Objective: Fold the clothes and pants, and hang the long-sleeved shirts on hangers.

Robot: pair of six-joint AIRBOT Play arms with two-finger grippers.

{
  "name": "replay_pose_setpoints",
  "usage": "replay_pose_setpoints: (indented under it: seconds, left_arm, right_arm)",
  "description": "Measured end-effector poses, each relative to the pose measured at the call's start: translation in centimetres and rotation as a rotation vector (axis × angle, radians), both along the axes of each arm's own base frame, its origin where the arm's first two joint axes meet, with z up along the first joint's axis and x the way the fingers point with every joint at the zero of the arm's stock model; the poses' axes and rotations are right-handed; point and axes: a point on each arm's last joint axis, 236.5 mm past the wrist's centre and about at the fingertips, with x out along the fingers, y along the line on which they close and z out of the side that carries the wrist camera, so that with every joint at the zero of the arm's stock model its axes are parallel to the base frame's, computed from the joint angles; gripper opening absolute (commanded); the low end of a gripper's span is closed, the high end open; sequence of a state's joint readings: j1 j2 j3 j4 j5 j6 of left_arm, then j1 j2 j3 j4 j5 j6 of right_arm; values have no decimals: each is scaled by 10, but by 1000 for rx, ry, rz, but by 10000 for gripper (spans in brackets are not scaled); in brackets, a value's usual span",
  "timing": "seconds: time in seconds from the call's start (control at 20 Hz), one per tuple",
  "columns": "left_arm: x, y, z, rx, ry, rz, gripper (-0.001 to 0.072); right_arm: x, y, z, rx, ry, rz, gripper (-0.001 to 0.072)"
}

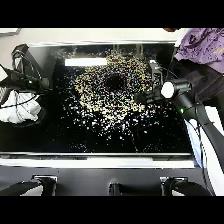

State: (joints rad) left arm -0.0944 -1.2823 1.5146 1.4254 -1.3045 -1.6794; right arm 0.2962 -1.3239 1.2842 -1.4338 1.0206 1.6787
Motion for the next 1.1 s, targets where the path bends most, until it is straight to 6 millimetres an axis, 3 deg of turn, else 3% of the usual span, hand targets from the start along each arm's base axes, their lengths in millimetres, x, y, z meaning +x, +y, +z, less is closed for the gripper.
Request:
replay_pose_setpoints:
  seconds: [0.1, 0.15, 0.2, 0.25, 0.35, 0.4, 0.7, 0.9, 1.1]
  left_arm:
    - [0, 0, 0, 0, 0, 0, 21]
    - [0, 0, 0, 0, 0, 0, 68]
    - [0, 0, 0, 0, 0, 0, 346]
    - [0, 0, 0, 0, -1, 1, 720]
    - [3, 8, -2, 11, 1, 38, 720]
    - [6, 21, -5, 40, 5, 78, 720]
    - [19, 150, -37, 156, 55, 397, 720]
    - [17, 228, -75, 168, 114, 567, 720]
    - [19, 275, -123, 165, 165, 649, 720]
  right_arm:
    - [0, 0, 0, 1, 0, 0, 32]
    - [0, 0, 0, 1, 0, 0, 32]
    - [0, 0, 0, 1, 0, 0, 32]
    - [0, 0, 0, 1, 0, 0, 32]
    - [0, 0, 0, 1, 0, 0, 32]
    - [0, 0, 0, 1, 0, 0, 32]
    - [0, 0, 0, 0, 0, 0, 32]
    - [0, 0, 0, 1, -1, 0, 32]
    - [0, 0, 0, 1, -1, 0, 32]
